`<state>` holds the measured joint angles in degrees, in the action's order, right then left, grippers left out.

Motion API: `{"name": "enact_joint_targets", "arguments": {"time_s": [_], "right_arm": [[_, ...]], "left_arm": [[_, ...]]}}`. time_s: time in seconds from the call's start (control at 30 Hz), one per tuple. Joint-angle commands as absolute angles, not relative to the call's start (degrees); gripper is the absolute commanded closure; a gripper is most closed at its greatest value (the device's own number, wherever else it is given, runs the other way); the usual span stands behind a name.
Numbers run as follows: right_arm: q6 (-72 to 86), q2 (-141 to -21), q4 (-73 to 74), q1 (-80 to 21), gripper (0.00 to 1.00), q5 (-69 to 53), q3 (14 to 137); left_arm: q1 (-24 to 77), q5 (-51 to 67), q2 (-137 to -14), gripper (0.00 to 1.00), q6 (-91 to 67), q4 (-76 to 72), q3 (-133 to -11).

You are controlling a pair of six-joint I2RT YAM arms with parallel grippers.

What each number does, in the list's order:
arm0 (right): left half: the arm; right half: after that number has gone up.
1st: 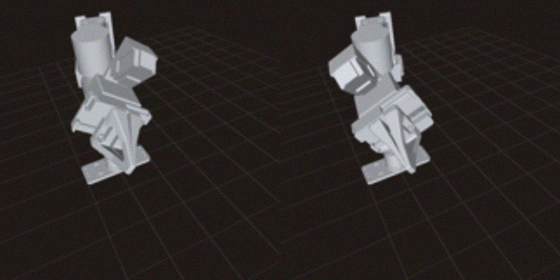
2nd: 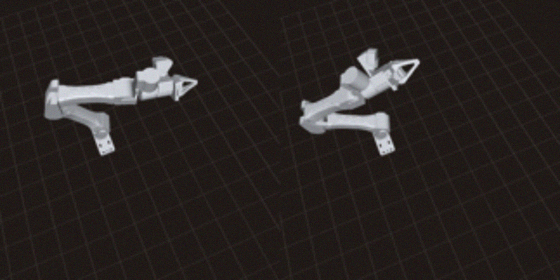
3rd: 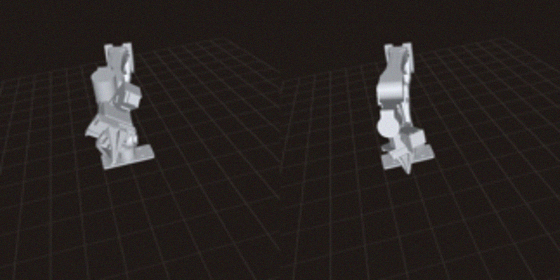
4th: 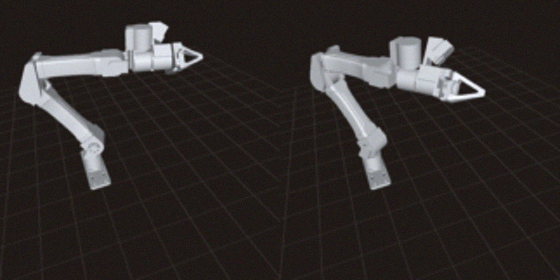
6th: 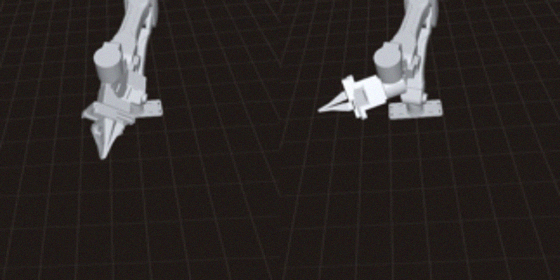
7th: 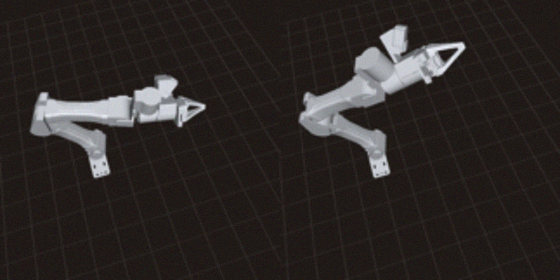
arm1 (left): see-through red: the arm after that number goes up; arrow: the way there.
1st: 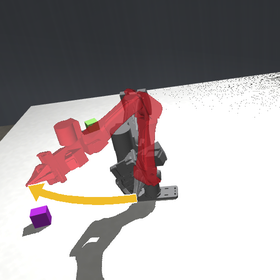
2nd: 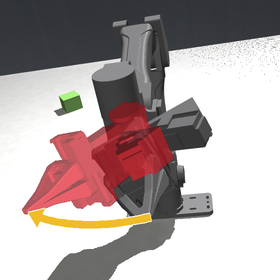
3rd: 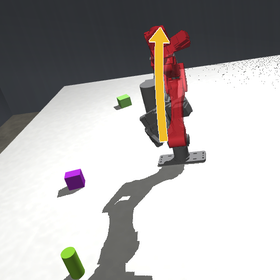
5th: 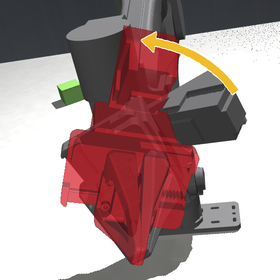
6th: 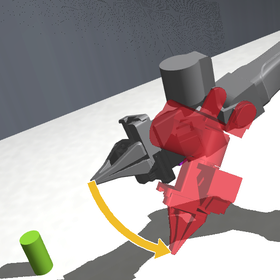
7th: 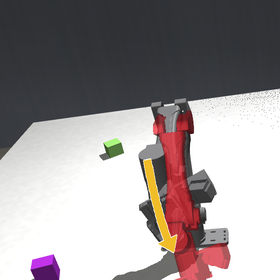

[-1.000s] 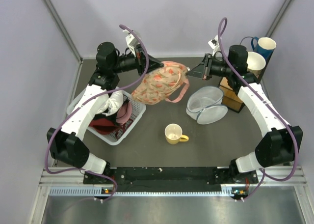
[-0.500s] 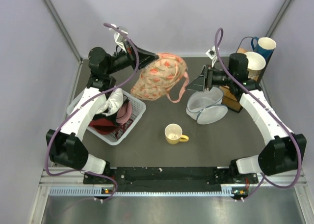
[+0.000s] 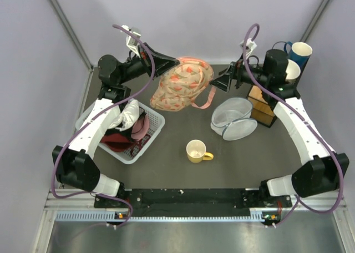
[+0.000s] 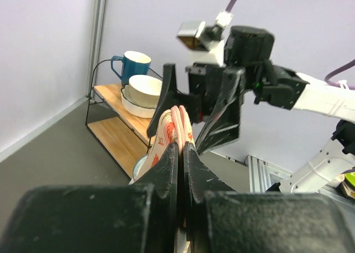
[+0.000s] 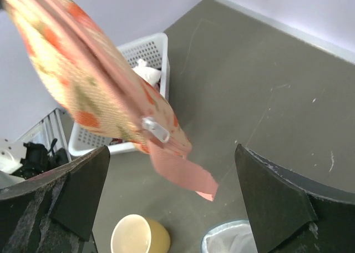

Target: Unzip the laundry bag and remove the bra

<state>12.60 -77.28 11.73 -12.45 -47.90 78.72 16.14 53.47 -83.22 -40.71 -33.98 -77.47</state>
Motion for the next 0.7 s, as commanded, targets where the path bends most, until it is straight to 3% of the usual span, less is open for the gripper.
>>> {"name": "enact_joint_targets", "arguments": {"time_s": [0.0,0.13,0.17,0.2,0.23,0.27,0.3,0.33,0.47,0.57,0.6,0.67], "right_arm": [[13.0,-79.5,1.1,-15.1,0.05,-48.5,74.3],[19.8,-82.1,-14.7,-19.6,0.10,-51.0,69.2],[23.7,-82.5,-19.0,-20.1,0.12,-51.6,68.6],[25.2,-82.9,-24.7,-20.6,0.21,-51.8,68.0],[26.8,-83.0,-27.1,-20.7,0.32,-51.0,67.3],[29.1,-82.9,-28.1,-20.7,0.54,-49.7,67.2],[28.2,-82.5,-26.8,-20.7,0.95,-47.7,67.6],[26.6,-82.2,-20.5,-20.8,1.00,-44.6,69.4],[14.8,-80.3,-5.3,-20.8,1.00,-41.8,75.6],[4.6,-79.5,8.9,-20.8,1.00,-40.2,81.9],[1.7,-79.8,13.3,-20.7,1.00,-39.1,84.2],[-7.9,-81.1,27.8,-20.8,1.00,-39.1,92.5]], "left_arm": [[15.9,52.6,-82.9,1.00,-41.7,-37.6,-79.3],[16.0,52.1,-82.6,1.00,-41.5,-37.5,-78.9],[16.0,52.0,-82.6,1.00,-41.5,-37.5,-78.9],[16.0,51.9,-82.6,1.00,-41.5,-37.4,-79.0],[15.9,51.9,-82.7,1.00,-41.1,-37.1,-79.1],[16.0,51.6,-82.5,1.00,-40.4,-36.2,-79.2],[16.0,50.8,-82.5,1.00,-39.2,-34.6,-79.4],[16.0,50.0,-82.4,1.00,-35.8,-29.2,-79.9],[15.6,49.2,-82.0,1.00,-32.3,-24.0,-79.7],[14.9,51.4,-82.2,0.67,-30.3,-19.6,-80.5],[14.4,52.5,-82.3,0.44,-29.8,-18.1,-81.0],[12.8,53.3,-82.4,0.24,-28.0,-13.6,-82.6]]}}
